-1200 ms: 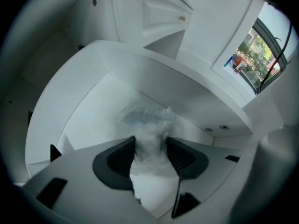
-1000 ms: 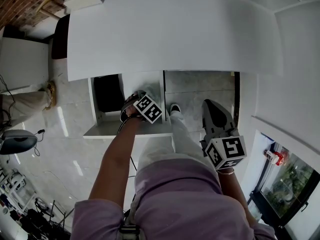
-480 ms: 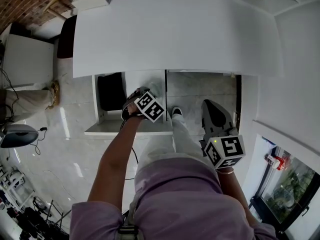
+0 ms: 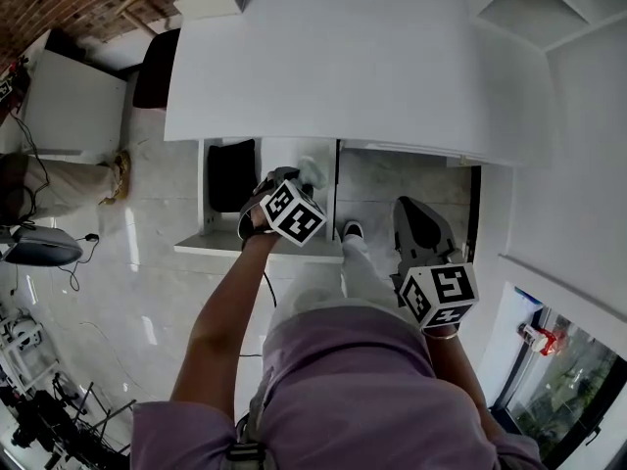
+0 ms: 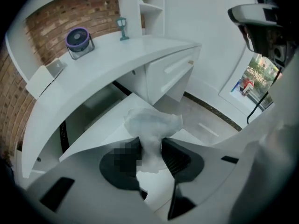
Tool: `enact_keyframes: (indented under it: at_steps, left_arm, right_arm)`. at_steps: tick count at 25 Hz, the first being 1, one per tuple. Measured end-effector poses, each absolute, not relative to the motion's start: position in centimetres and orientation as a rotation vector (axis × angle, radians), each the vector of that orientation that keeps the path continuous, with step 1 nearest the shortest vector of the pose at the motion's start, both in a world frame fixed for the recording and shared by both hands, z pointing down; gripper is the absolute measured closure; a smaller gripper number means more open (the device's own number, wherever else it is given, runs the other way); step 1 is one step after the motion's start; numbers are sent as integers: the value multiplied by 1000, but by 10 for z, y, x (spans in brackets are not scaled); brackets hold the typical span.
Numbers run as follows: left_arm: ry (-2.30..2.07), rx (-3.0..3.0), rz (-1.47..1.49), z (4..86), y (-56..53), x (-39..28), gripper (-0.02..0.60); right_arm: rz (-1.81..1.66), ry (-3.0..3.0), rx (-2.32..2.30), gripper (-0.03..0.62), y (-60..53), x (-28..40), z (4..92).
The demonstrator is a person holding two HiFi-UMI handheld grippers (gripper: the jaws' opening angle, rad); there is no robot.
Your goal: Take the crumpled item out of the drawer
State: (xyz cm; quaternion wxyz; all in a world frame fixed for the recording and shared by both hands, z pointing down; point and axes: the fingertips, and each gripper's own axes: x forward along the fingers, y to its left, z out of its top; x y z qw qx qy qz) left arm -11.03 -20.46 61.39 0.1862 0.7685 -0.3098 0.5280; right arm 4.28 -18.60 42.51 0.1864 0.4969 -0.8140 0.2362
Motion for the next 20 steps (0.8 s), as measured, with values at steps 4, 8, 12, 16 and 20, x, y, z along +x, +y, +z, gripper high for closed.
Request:
enact_keyframes:
  at_steps: [4,8,12,16,20]
  left_arm:
    - [-962,2173,1408,588,-207,-115,439]
    - [-1043,2196,1350,563,-208,-116,439]
    - [-1120,2213,1297,542,-209,-117,439]
    - [-1188,2219,1240,523,-207,-118,439]
    - [-1251,2210,1175,507,-201,-120,439]
  right_arm:
    - [646,-2326,1376,591,-188,37,420]
    - [625,-2353,1349,591,-188,33,415]
    - [615,-2376,1326,591,-187,28,412]
    - [605,-2398,1294,591,-185,24,409]
    - [597,-2417,1267,591,-180,22,406]
